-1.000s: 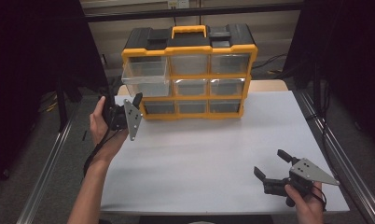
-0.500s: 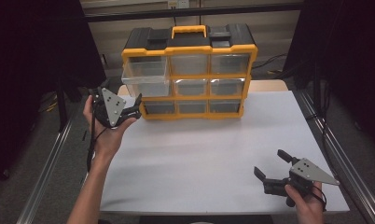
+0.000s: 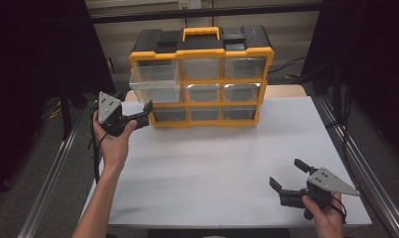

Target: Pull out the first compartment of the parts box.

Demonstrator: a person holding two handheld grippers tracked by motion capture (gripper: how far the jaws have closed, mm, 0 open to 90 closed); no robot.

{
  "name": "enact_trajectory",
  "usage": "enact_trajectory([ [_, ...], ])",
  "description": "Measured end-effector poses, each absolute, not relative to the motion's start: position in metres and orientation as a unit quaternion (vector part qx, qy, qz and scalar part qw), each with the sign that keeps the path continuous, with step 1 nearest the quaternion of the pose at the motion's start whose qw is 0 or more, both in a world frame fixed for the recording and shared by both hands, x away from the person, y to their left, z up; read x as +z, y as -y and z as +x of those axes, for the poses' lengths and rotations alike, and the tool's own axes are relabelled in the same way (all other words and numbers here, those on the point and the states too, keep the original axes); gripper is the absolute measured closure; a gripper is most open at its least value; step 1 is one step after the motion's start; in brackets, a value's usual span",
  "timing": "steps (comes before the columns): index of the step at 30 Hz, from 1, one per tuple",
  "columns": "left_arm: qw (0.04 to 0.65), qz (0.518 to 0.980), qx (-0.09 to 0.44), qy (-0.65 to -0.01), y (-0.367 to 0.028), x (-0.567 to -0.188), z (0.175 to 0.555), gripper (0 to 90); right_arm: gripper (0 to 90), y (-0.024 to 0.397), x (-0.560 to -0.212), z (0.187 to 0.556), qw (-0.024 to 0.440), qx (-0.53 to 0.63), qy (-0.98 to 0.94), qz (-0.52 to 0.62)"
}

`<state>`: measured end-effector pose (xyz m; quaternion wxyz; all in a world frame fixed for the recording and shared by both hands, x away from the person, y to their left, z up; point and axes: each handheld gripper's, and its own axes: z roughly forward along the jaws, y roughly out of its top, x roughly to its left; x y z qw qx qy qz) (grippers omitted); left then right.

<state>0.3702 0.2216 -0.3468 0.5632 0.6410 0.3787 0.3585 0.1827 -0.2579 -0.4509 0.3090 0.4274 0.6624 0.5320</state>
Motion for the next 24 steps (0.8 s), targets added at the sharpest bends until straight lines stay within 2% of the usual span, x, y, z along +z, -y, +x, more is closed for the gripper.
enact_trajectory([
  [13,0.55,0.668,0.326,-0.381,-0.21,-0.39,0.355,3.1,0.0,0.257,-0.451,0.186,0.309,0.532,-0.663,0.427],
  [17,0.533,0.679,0.349,-0.365,-0.206,-0.399,0.345,3.1,0.0,0.257,-0.452,0.186,0.308,0.531,-0.663,0.429],
  [24,0.541,0.688,0.333,-0.349,-0.205,-0.412,0.326,2.9,0.0,0.258,-0.451,0.186,0.311,0.531,-0.661,0.43],
])
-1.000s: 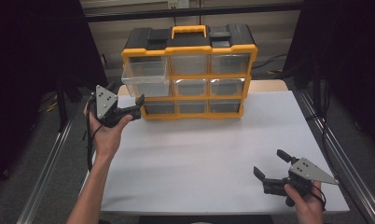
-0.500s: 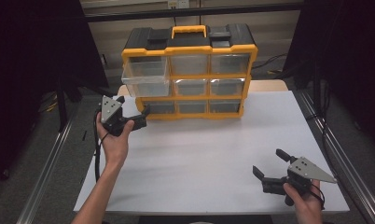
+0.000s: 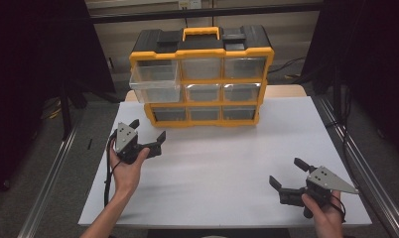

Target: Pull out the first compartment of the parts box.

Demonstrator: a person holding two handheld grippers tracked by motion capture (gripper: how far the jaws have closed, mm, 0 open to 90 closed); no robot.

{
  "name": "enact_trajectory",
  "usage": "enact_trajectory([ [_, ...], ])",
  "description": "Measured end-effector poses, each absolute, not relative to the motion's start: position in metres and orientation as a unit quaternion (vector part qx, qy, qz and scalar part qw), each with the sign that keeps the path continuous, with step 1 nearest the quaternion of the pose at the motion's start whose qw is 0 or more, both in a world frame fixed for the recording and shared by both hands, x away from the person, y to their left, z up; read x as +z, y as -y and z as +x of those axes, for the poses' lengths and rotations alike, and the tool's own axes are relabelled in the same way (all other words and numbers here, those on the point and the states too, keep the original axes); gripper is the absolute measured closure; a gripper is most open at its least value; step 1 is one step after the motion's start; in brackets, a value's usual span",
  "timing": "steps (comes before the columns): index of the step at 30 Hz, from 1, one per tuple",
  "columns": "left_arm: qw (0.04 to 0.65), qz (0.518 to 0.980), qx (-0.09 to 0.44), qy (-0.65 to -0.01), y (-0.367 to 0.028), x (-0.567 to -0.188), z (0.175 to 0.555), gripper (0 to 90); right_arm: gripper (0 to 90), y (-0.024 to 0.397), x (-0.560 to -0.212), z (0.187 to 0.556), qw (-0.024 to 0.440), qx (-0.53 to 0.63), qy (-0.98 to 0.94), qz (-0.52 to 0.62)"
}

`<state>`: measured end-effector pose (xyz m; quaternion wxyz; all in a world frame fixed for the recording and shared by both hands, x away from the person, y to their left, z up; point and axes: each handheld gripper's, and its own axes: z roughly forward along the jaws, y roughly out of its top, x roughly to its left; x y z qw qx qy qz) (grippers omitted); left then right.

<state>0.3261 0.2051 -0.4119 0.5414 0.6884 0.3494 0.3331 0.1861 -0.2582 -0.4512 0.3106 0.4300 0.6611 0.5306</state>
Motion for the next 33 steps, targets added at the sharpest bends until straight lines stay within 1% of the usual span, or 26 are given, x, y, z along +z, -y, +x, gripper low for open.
enact_trajectory([
  [5,0.547,0.69,0.316,-0.352,-0.211,-0.421,0.315,3.5,0.0,0.259,-0.451,0.186,0.31,0.53,-0.662,0.43],
  [6,0.552,0.684,0.318,-0.355,-0.212,-0.423,0.313,3.9,0.0,0.258,-0.452,0.186,0.309,0.53,-0.663,0.429],
  [8,0.552,0.687,0.313,-0.355,-0.214,-0.426,0.31,3.8,0.0,0.258,-0.451,0.186,0.308,0.531,-0.663,0.429],
  [12,0.56,0.677,0.303,-0.369,-0.217,-0.434,0.3,5.6,0.0,0.259,-0.451,0.186,0.313,0.528,-0.662,0.43],
  [14,0.557,0.685,0.303,-0.358,-0.22,-0.436,0.295,5.6,0.0,0.26,-0.451,0.186,0.315,0.527,-0.661,0.432],
  [16,0.557,0.683,0.308,-0.358,-0.219,-0.438,0.29,5.5,0.1,0.26,-0.452,0.186,0.315,0.528,-0.66,0.433],
  [19,0.573,0.673,0.292,-0.367,-0.223,-0.439,0.282,5.4,0.1,0.26,-0.451,0.185,0.314,0.527,-0.661,0.433],
  [20,0.575,0.675,0.292,-0.359,-0.224,-0.44,0.281,5.0,0.1,0.26,-0.451,0.185,0.313,0.527,-0.662,0.432],
  [27,0.556,0.688,0.306,-0.353,-0.233,-0.443,0.266,3.4,0.1,0.261,-0.452,0.186,0.315,0.527,-0.658,0.436],
  [30,0.554,0.695,0.3,-0.348,-0.24,-0.445,0.261,3.4,0.0,0.262,-0.452,0.185,0.317,0.526,-0.656,0.439],
  [33,0.546,0.692,0.307,-0.358,-0.247,-0.446,0.255,3.4,0.1,0.263,-0.452,0.185,0.318,0.526,-0.654,0.442],
])
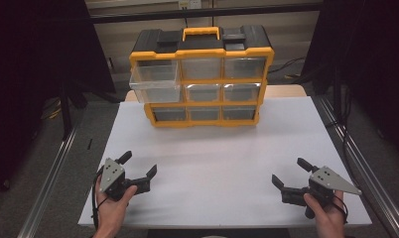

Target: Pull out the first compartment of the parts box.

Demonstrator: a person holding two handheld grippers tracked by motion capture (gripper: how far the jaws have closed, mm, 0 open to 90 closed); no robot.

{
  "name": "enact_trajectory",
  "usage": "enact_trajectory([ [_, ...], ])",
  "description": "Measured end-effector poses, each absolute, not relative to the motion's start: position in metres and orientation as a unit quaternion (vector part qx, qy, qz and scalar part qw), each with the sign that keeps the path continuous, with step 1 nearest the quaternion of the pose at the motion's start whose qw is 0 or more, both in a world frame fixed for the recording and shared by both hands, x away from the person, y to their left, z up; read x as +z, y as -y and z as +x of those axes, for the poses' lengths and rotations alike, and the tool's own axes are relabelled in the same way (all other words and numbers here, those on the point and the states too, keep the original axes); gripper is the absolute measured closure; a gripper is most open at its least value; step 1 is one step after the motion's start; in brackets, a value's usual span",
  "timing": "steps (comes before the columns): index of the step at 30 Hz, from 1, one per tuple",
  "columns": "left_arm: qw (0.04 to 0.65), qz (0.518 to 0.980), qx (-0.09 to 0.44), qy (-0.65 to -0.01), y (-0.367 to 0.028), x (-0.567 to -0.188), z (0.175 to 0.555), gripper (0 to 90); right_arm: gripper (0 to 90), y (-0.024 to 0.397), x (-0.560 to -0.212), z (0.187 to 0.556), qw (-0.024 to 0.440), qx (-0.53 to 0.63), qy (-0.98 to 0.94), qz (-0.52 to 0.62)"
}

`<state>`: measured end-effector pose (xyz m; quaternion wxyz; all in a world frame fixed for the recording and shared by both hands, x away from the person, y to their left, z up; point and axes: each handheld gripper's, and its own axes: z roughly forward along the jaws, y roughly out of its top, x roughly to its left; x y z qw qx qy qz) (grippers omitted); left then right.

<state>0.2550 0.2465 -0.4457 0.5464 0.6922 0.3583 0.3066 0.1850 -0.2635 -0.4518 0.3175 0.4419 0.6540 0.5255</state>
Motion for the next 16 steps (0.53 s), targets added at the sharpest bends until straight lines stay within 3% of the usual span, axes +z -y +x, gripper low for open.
enact_trajectory([
  [8,0.523,0.705,0.322,-0.355,-0.248,-0.449,0.238,3.8,0.1,0.264,-0.452,0.186,0.317,0.526,-0.651,0.447],
  [16,0.543,0.678,0.306,-0.391,-0.253,-0.45,0.249,3.6,0.1,0.263,-0.453,0.188,0.315,0.525,-0.654,0.444],
])
